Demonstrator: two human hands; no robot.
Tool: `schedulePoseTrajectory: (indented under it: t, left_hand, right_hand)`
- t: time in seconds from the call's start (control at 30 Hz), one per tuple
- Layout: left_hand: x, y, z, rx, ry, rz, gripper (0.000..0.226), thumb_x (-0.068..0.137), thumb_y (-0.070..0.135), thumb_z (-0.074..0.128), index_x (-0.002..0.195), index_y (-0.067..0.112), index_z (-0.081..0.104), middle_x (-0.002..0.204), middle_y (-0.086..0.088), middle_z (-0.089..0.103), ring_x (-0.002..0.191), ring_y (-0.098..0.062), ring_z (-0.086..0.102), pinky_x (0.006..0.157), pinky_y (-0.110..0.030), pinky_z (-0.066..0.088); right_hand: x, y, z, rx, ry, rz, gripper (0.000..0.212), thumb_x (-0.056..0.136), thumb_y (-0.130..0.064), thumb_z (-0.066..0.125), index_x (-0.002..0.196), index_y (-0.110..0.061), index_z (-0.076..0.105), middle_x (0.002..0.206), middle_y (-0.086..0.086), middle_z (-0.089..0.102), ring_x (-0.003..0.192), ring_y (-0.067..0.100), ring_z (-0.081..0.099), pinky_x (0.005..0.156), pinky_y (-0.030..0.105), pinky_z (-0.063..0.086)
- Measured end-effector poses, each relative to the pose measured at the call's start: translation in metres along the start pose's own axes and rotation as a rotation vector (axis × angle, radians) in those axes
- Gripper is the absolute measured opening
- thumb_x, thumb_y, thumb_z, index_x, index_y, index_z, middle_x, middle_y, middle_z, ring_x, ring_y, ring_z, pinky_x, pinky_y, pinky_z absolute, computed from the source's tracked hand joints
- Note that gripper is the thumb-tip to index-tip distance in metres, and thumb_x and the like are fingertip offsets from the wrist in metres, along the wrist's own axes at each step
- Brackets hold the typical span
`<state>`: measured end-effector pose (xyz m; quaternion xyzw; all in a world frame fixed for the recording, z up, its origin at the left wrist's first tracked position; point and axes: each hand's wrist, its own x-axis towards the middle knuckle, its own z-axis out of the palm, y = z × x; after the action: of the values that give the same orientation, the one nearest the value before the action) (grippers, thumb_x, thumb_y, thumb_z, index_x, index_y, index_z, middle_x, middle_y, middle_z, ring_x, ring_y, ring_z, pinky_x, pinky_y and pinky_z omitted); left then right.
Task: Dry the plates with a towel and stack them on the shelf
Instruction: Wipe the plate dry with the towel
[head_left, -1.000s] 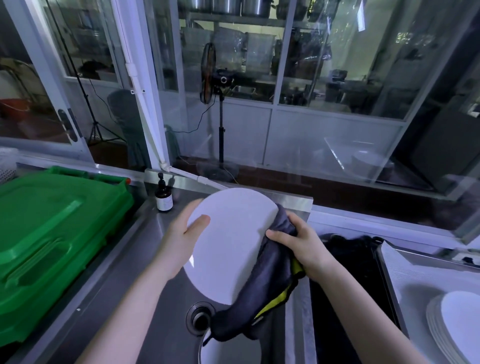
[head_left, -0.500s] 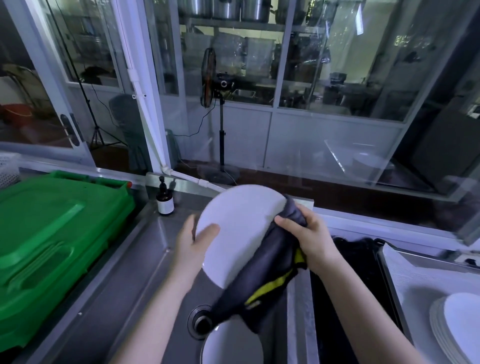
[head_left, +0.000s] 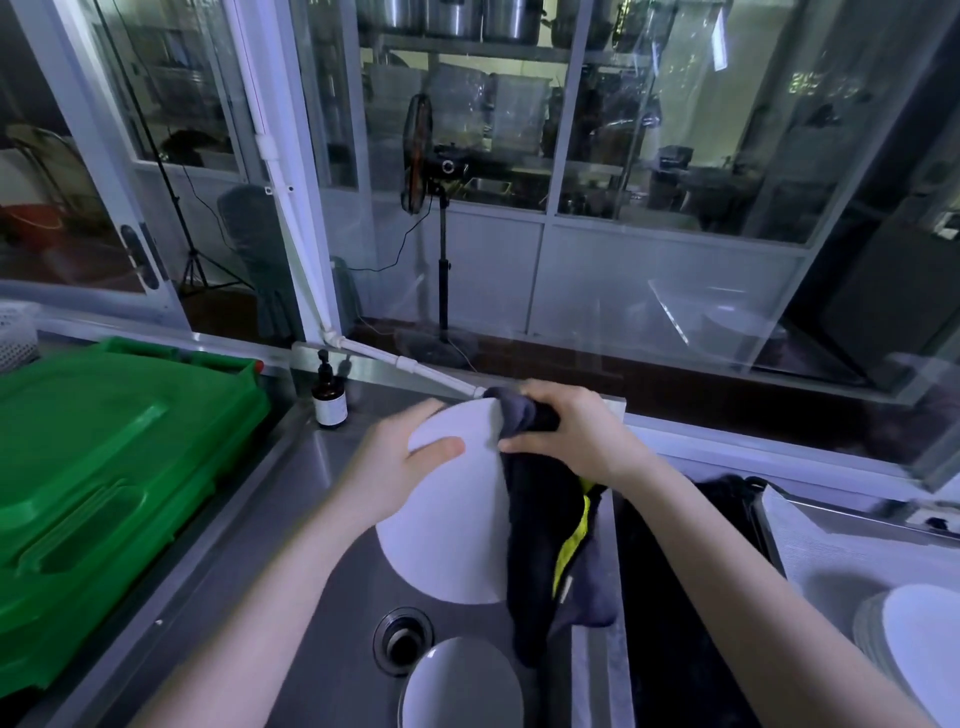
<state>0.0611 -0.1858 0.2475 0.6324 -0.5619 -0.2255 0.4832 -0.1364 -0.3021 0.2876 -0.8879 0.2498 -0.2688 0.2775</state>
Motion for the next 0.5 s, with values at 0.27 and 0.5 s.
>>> schedulePoseTrajectory:
  t: [0.27, 0.5]
  left_hand:
    - [-0.016, -0.018, 0.003, -0.211, 0.167, -0.057, 0.025, 0.094, 0.016, 0.069, 0.072, 0.028, 0.065, 0.066, 0.016, 0.060, 0.060, 0.002, 0.051, 0.056, -0.009, 0.037]
    - [-0.027, -0.031, 0.002, -0.213, 0.089, -0.271, 0.052, 0.079, 0.057, 0.066, 0.127, 0.037, 0.062, 0.131, 0.018, 0.066, 0.124, -0.010, 0.060, 0.108, -0.041, 0.044]
  right_hand:
    - [-0.037, 0.025, 0.026, 0.542, 0.199, 0.235, 0.021, 0.079, -0.004, 0.077, 0.091, -0.020, 0.069, 0.088, -0.012, 0.074, 0.086, 0.002, 0.065, 0.080, 0.018, 0.049]
    - [-0.056, 0.037, 0.031, 0.679, 0.120, 0.353, 0.026, 0.082, -0.002, 0.074, 0.105, -0.014, 0.068, 0.103, 0.006, 0.074, 0.100, 0.018, 0.068, 0.086, 0.026, 0.054]
